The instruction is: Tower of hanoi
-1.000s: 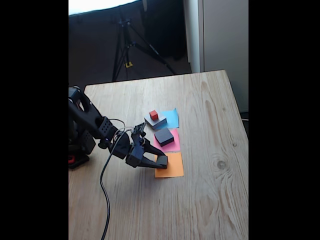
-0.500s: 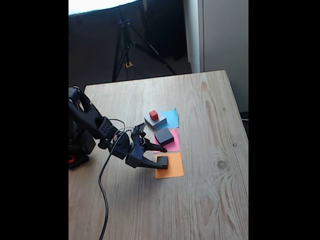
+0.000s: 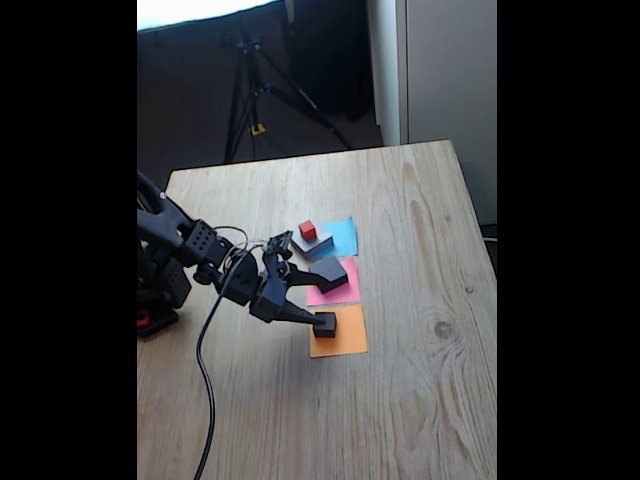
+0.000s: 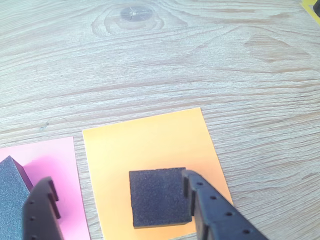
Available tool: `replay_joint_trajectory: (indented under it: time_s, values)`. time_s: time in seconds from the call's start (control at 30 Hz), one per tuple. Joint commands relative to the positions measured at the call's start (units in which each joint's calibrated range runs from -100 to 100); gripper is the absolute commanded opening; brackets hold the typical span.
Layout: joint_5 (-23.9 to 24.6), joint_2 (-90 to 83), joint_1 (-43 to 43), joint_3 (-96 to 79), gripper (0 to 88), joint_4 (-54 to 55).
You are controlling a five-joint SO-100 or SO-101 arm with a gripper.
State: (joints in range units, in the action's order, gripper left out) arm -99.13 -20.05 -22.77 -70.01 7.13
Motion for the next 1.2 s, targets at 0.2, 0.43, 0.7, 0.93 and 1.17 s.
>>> replay_joint_trajectory:
  time_s: [0.2, 0.43, 0.7, 0.93, 1.17]
  values:
    - [-0.87, -15.75, 5.59, 18.19, 12.8, -40.76]
    - [-0.87, -18.33, 13.53, 32.10, 7.2, -59.70]
    - [4.15, -18.03, 23.64, 52.47, 4.8, -79.93]
    - [5.65, -16.66, 30.08, 68.56, 3.5, -94.74]
    - [6.99, -14.77, 33.67, 81.74, 2.4, -104.37]
